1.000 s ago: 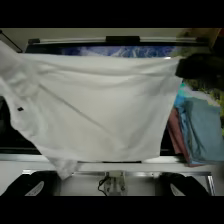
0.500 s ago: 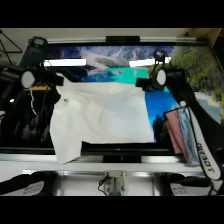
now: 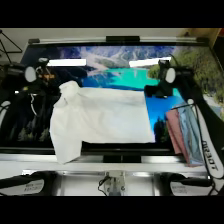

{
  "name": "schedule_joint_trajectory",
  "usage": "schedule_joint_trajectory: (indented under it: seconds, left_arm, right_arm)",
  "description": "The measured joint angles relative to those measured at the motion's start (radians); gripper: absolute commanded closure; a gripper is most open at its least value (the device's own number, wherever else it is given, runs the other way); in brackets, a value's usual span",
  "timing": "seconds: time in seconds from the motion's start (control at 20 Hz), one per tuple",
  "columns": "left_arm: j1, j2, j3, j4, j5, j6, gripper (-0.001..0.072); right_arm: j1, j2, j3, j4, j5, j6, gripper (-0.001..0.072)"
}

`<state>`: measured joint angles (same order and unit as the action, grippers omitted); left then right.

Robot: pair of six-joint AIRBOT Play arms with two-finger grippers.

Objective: Fold the shirts.

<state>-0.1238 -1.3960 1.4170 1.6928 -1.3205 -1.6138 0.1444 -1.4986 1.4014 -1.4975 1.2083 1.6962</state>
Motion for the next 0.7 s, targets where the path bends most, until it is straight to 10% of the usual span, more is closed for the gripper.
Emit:
schedule_joint_trajectory:
  seconds: [0.7]
  left_arm:
    - [0.403,0.404,-0.812,-0.423,0.031,0.183,0.0170]
  right_arm:
    - [-0.277,0.309,-0.682,0.344,0.066,-0.310,0.0208]
